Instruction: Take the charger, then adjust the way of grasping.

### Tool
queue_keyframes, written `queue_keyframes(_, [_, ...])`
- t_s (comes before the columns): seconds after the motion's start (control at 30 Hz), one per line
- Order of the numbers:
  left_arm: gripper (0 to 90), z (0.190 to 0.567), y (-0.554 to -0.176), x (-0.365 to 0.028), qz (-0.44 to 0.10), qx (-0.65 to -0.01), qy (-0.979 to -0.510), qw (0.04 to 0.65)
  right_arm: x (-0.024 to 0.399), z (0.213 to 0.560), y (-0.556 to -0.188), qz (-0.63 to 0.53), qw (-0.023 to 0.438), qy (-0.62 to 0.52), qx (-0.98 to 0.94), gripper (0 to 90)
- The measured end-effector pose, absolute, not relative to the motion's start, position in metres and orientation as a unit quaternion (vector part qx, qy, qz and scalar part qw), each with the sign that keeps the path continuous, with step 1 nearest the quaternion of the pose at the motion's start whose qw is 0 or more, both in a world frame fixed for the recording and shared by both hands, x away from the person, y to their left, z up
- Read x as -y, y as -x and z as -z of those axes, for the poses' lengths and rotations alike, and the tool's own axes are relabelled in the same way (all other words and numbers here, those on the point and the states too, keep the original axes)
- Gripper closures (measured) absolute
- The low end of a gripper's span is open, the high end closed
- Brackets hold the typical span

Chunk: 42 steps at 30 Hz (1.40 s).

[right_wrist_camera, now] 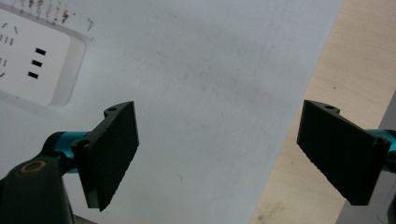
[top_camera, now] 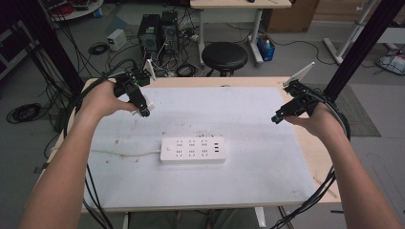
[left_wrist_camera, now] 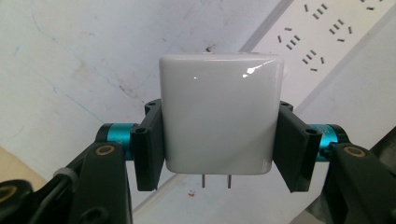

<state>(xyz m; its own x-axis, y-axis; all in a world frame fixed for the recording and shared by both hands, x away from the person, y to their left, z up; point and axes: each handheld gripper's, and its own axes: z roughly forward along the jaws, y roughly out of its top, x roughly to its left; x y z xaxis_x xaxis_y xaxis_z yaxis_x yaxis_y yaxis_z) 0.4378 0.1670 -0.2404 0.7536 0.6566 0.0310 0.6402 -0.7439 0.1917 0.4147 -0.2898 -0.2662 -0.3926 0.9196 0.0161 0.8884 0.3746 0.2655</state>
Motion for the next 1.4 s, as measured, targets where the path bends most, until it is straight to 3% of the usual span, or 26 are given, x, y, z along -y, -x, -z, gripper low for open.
queue_keyframes(0.17, [42.4, 0.234, -0.426, -0.156, -0.071, -0.295, -0.944, 0.125, 0.286, 0.261, -0.409, -0.138, 0.047, -0.549, -0.823, 12.3])
queue_keyframes(0.4, [42.4, 0.238, -0.407, -0.128, -0.088, -0.21, -0.945, 0.235, 0.284, 0.252, -0.407, -0.205, -0.003, -0.558, -0.804, 12.7])
queue_keyframes(0.57, [42.4, 0.249, -0.401, -0.111, -0.072, -0.156, -0.942, 0.29, 0.272, 0.254, -0.405, -0.279, -0.089, -0.564, -0.772, 20.6])
queue_keyframes(0.6, [42.4, 0.253, -0.4, -0.108, -0.072, -0.146, -0.941, 0.297, 0.272, 0.254, -0.405, -0.279, -0.089, -0.564, -0.772, 20.6])
queue_keyframes(0.7, [42.4, 0.265, -0.401, -0.095, -0.064, -0.123, -0.939, 0.316, 0.263, 0.258, -0.405, -0.299, -0.143, -0.569, -0.752, 21.0])
queue_keyframes(0.77, [42.4, 0.271, -0.401, -0.086, -0.06, -0.114, -0.937, 0.325, 0.256, 0.262, -0.406, -0.315, -0.179, -0.569, -0.739, 30.1])
queue_keyframes(0.83, [42.4, 0.273, -0.401, -0.083, -0.062, -0.111, -0.936, 0.328, 0.253, 0.262, -0.406, -0.324, -0.186, -0.566, -0.736, 30.3])
queue_keyframes(0.87, [42.4, 0.277, -0.4, -0.073, -0.066, -0.103, -0.934, 0.335, 0.245, 0.265, -0.405, -0.348, -0.209, -0.556, -0.725, 35.3])
queue_keyframes(1.07, [42.4, 0.285, -0.393, -0.04, -0.074, -0.067, -0.929, 0.357, 0.23, 0.267, -0.405, -0.365, -0.245, -0.548, -0.712, 43.4])
queue_keyframes(1.4, [42.4, 0.288, -0.383, -0.011, -0.11, -0.025, -0.927, 0.357, 0.205, 0.28, -0.408, -0.337, -0.27, -0.556, -0.71, 45.0])
